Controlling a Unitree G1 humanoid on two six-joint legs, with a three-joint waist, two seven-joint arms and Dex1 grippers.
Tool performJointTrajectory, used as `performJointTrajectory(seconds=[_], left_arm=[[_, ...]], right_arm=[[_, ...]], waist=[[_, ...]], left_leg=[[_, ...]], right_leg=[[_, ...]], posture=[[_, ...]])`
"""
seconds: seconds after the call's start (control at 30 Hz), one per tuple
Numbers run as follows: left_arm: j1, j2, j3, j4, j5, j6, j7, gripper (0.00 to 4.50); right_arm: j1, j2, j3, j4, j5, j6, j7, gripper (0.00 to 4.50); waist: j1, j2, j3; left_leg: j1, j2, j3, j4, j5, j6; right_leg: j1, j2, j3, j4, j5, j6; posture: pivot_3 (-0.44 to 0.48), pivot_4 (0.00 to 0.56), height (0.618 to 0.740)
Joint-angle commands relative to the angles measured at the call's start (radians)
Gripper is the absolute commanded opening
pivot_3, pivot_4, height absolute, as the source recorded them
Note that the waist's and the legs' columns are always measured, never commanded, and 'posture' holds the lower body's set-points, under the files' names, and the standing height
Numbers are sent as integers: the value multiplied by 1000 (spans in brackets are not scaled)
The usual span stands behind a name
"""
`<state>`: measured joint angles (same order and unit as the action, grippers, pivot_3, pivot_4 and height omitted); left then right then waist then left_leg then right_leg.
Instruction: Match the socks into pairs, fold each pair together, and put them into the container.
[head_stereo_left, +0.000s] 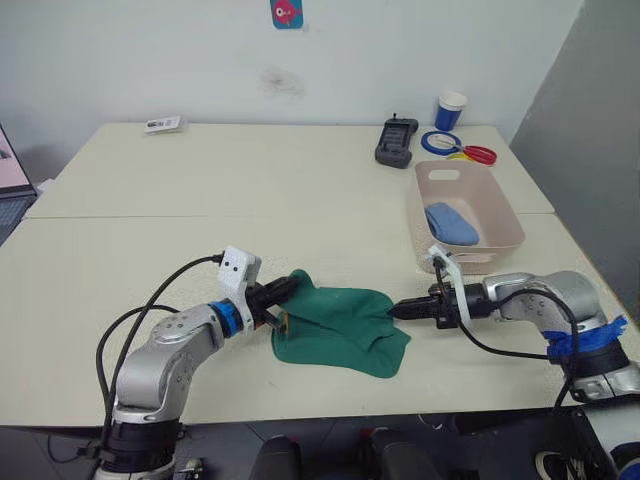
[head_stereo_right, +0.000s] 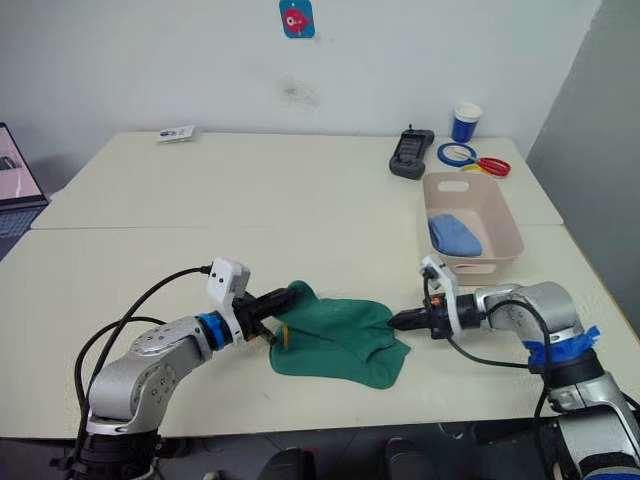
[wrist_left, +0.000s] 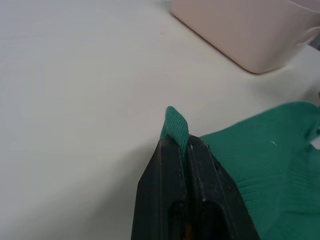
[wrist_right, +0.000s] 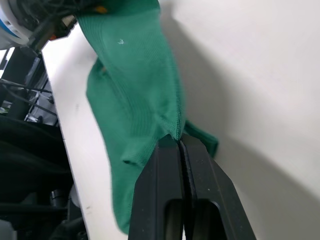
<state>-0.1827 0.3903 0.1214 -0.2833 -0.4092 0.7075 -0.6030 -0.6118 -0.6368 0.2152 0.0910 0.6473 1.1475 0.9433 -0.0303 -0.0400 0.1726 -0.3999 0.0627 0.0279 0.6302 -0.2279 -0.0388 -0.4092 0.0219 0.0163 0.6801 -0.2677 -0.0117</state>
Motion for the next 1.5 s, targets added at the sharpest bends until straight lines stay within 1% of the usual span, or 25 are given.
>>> performJointTrajectory(seconds=[0.03,0.07,0.1,0.2,0.3,0.4,0.5,0.53,0.6,0.7,0.83,0.93,1.03,1.13,1.2,1.33,1.4,1.43,1.5], left_arm=[[14,-2,-4,0,23,-60,29,0],[17,0,-6,3,21,-64,29,0],[19,2,-8,5,18,-68,26,0],[20,1,4,6,-12,-56,21,695],[7,10,41,19,-33,-52,27,1696],[-14,64,99,64,-63,-60,-11,2738],[-33,153,126,123,-80,-103,-112,3692],[-39,196,120,150,-65,-149,-167,3692],[-43,294,76,219,10,-315,-304,3692],[-69,402,11,358,108,-583,-473,3692],[-126,470,-53,515,183,-877,-641,3692],[-169,467,-108,597,230,-1138,-722,3692],[-227,435,-165,692,304,-1358,-719,3692],[-293,408,-216,785,383,-1505,-679,3692],[-333,394,-250,836,422,-1583,-661,3692],[-402,374,-306,941,478,-1688,-626,3692],[-421,369,-321,978,489,-1714,-613,3310],[-427,366,-328,992,487,-1721,-610,3082],[-435,363,-339,1012,483,-1732,-608,2454]], right_arm=[[-29,12,-2,29,-41,-57,15,26],[-30,14,-2,35,-51,-70,15,26],[-31,20,-9,46,-64,-82,6,210],[-28,22,-53,57,-79,-115,-10,933],[-17,6,-89,18,-89,-146,-23,2044],[37,-36,-85,-130,-119,-271,16,3134],[98,-65,-42,-293,-185,-433,50,3147],[120,-79,-7,-335,-236,-512,63,3147],[155,-106,75,-385,-354,-680,90,3147],[190,-107,151,-397,-464,-859,110,3147],[208,-92,204,-373,-562,-1003,114,3147],[203,-80,233,-344,-629,-1071,108,3147],[194,-57,255,-309,-688,-1131,97,3147],[192,-47,267,-279,-740,-1174,98,3147],[187,-40,272,-256,-766,-1205,97,3147],[173,-7,273,-218,-793,-1246,86,3147],[166,11,266,-205,-794,-1252,87,2779],[162,18,261,-200,-792,-1259,88,2501],[159,23,257,-196,-787,-1265,97,1876]], waist=[[0,0,0],[0,0,0],[0,0,0],[1,0,0],[0,0,0],[0,0,0],[-3,0,0],[-3,0,0],[-2,0,0],[0,1,0],[3,1,1],[5,1,1],[7,1,0],[8,1,0],[7,1,0],[5,1,0],[4,1,0],[4,1,0],[4,1,0]], left_leg=[[0,0,0,0,0,0],[0,0,0,0,0,0],[0,0,0,0,0,0],[0,0,0,0,0,0],[0,0,0,0,0,0],[0,0,0,0,0,0],[0,1,-1,-1,0,0],[1,2,-1,-1,0,0],[1,2,-1,-1,0,0],[1,1,0,-1,0,0],[0,0,3,-1,0,0],[0,0,4,-1,0,0],[0,0,4,-1,0,0],[0,0,4,-1,0,0],[0,0,4,0,0,0],[0,1,4,0,0,0],[1,1,4,0,0,0],[1,1,4,0,0,0],[1,1,4,0,0,0]], right_leg=[[0,0,0,0,0,0],[0,0,0,0,0,0],[0,0,0,0,0,0],[0,0,0,0,0,0],[0,0,0,0,0,0],[0,0,-1,0,0,0],[-1,0,-1,0,0,0],[-1,0,-1,0,0,0],[-1,0,-1,0,0,0],[-1,0,-1,0,0,0],[-2,-1,0,0,0,-1],[-2,-5,0,0,0,-1],[-2,-5,-1,0,0,-1],[-2,-4,-1,1,0,-1],[-2,-4,0,1,0,-1],[-2,-2,0,1,0,0],[-2,1,0,1,0,0],[-2,1,0,1,0,0],[-2,1,0,1,0,0]], posture=[[0,150,740],[0,150,740],[0,150,740],[0,150,740],[0,150,740],[0,150,740],[0,150,740],[0,150,740],[0,150,740],[0,150,740],[0,150,740],[0,150,740],[0,150,740],[0,150,740],[0,150,740],[0,150,740],[0,150,740],[0,150,740],[0,150,740]])
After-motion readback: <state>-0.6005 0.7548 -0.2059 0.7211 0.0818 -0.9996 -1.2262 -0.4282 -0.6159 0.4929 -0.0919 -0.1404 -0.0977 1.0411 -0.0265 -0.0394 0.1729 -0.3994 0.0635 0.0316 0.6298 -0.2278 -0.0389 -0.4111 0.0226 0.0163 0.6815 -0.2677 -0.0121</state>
